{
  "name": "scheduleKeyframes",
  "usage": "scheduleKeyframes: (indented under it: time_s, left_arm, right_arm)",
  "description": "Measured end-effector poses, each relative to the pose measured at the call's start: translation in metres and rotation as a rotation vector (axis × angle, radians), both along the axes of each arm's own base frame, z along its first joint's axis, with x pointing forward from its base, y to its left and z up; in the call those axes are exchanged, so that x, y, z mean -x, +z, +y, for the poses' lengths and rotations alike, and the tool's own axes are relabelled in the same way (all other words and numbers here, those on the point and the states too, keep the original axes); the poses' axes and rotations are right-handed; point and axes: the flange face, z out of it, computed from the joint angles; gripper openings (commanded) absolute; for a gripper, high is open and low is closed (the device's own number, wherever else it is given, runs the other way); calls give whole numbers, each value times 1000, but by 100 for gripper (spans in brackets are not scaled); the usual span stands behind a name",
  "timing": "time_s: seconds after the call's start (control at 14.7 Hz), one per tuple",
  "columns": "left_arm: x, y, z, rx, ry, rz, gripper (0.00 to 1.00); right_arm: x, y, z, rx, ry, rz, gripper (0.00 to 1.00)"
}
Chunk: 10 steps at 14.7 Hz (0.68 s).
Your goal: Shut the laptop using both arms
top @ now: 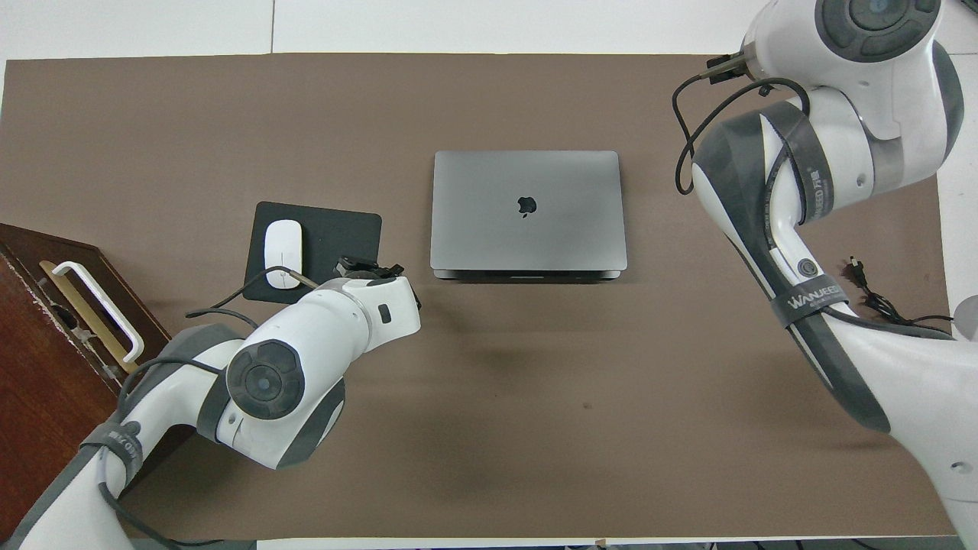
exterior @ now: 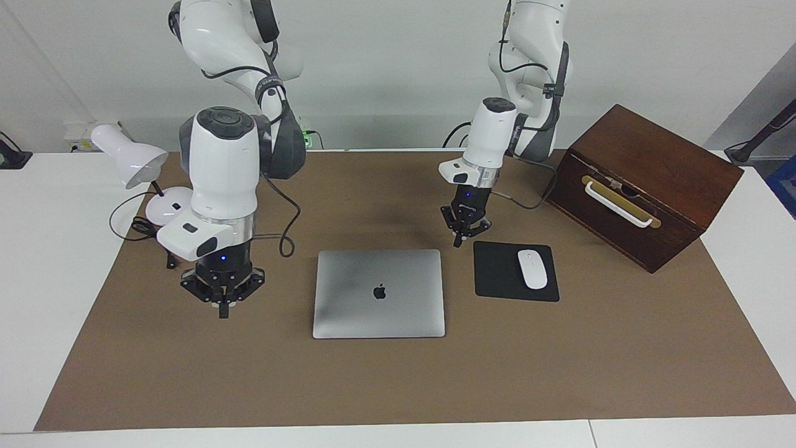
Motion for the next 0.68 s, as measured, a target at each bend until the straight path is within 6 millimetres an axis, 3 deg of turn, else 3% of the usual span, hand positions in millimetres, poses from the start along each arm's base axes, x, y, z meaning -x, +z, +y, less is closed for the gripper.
scheduleKeyframes:
  time_s: [0.2, 0.34, 0.41, 0.48, 0.55, 0.68]
  left_arm:
    - [-22, 63, 18, -34, 83, 112, 0]
    - [-37, 99, 41, -49, 134, 147, 0]
    - [-41, 113, 52, -54, 157, 160, 0]
    - [-43, 126, 65, -58, 180, 174, 0]
    - [-44, 139, 77, -62, 203, 188, 0]
    - [-44, 164, 99, -75, 241, 227, 0]
  right_arm:
    - [3, 4, -5, -47, -40, 52, 0]
    - [11, 18, -17, -79, -101, 136, 0]
    - [18, 30, -23, -94, -131, 181, 5]
    - [25, 45, -29, -114, -158, 221, 82]
    - [32, 60, -34, -127, -176, 240, 100]
    - [47, 94, -42, -147, -191, 227, 100]
